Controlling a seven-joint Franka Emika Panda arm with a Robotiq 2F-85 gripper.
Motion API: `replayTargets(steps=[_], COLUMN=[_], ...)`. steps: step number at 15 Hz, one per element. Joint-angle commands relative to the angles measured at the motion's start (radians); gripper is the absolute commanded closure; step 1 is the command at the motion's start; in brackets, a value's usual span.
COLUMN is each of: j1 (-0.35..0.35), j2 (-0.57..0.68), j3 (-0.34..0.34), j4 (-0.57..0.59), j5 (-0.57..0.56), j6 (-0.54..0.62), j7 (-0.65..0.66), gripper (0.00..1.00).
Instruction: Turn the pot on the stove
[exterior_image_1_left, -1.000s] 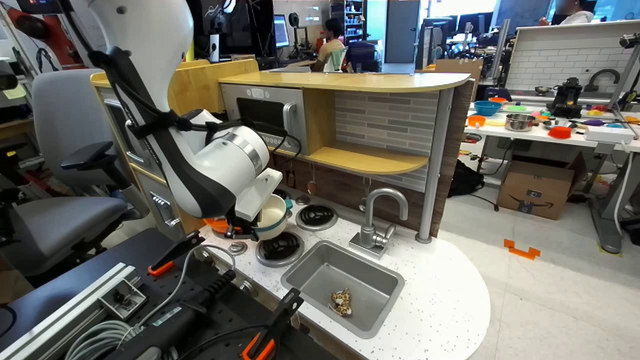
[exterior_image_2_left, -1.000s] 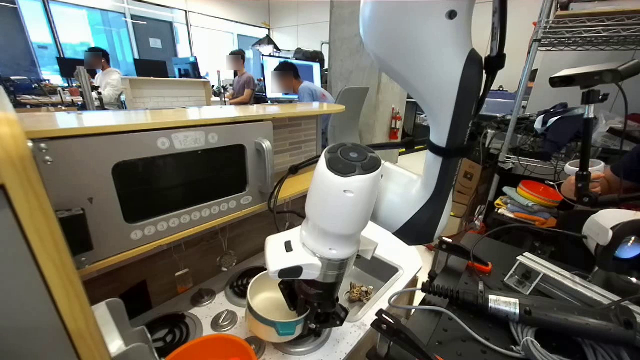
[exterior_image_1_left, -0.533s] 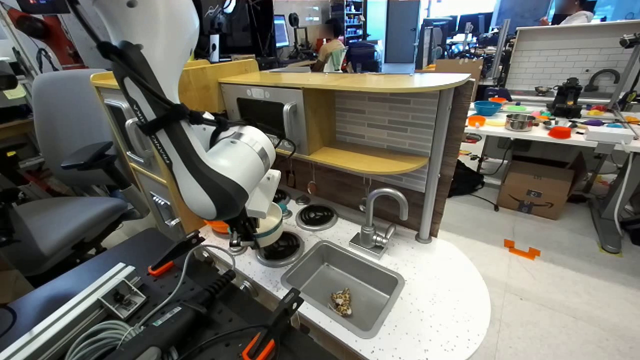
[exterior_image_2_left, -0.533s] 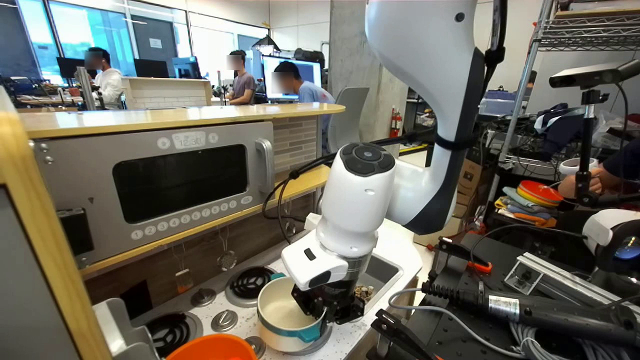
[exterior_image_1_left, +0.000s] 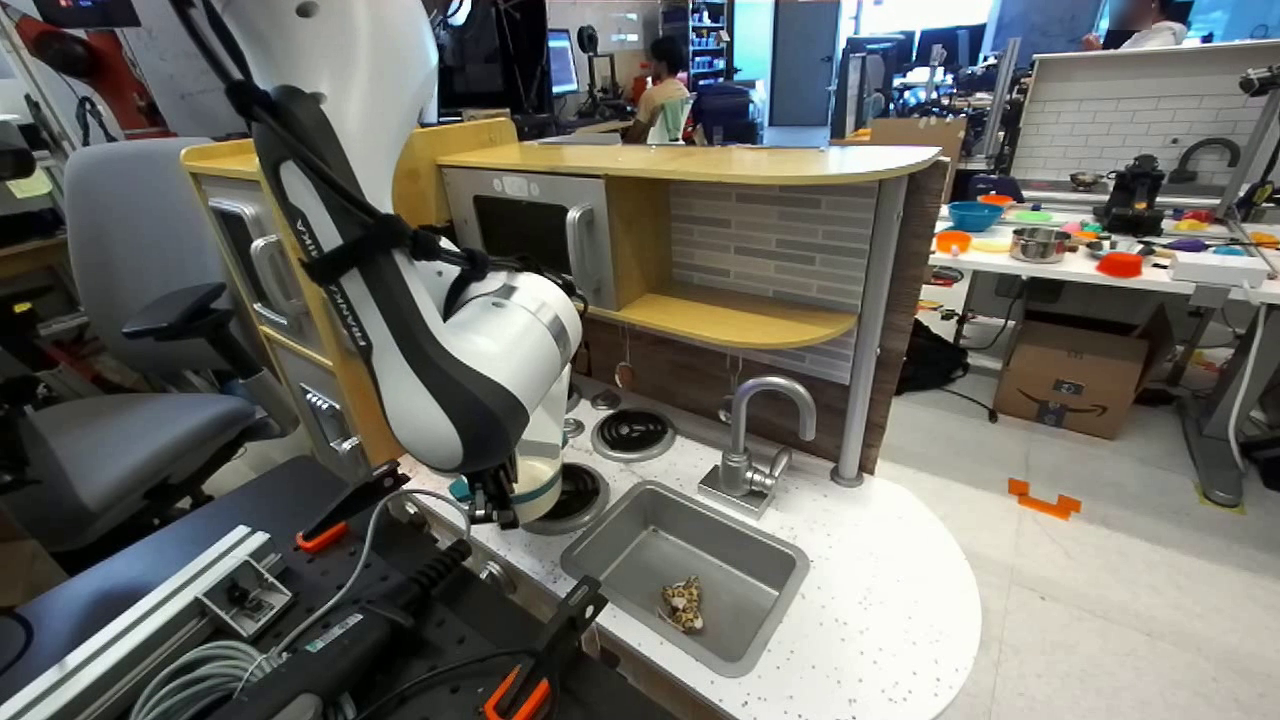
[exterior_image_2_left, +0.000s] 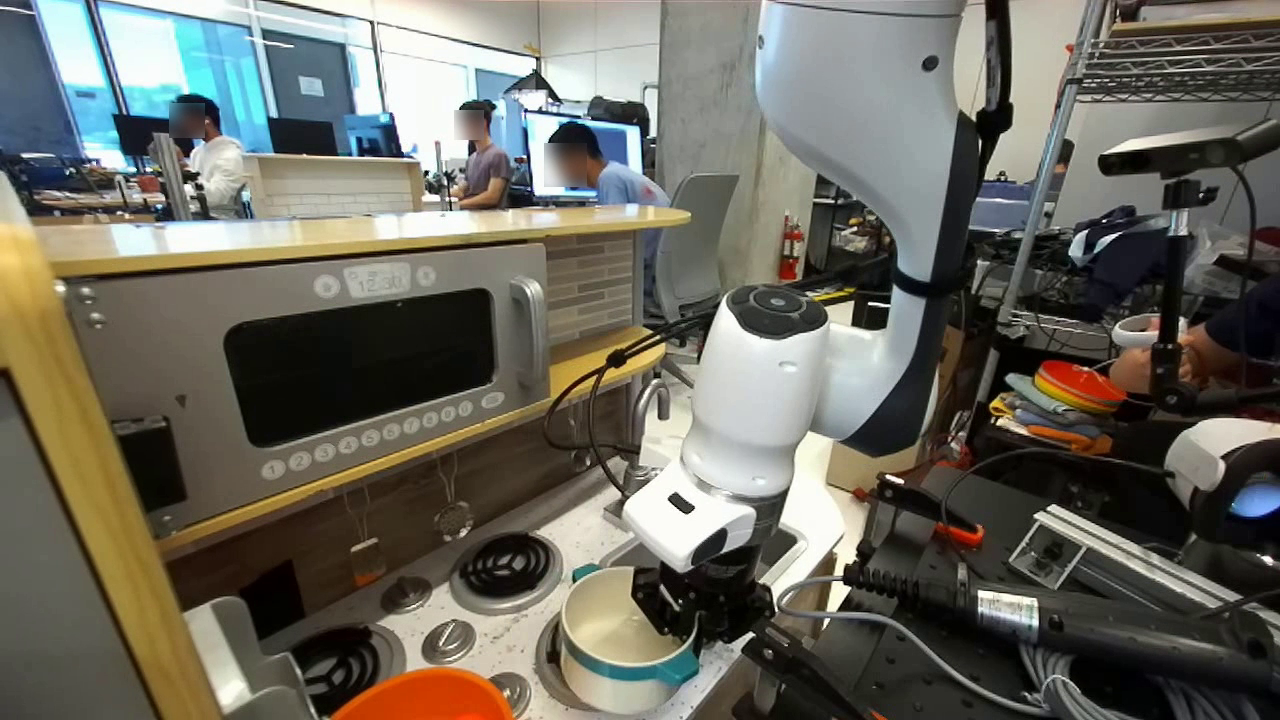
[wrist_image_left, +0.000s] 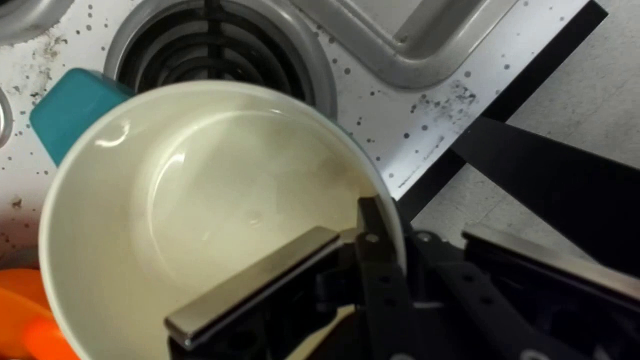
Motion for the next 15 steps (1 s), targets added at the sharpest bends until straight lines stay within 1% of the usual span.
replayTargets(steps=[1, 6, 11, 15], j1=[-0.004, -0.006, 0.000, 0.015], j2=[0.005, 0.017, 0.082, 0.149], j3=[-0.028, -0.037, -0.045, -0.050], j4=[0.012, 0.037, 0.085, 0.131], j5=[-0.039, -0.021, 0.007, 0.021], j6=[0.039, 0.026, 0.024, 0.021], j7=[-0.023, -0.016, 0.032, 0.101], gripper=[0.99, 0.99, 0.99, 0.99])
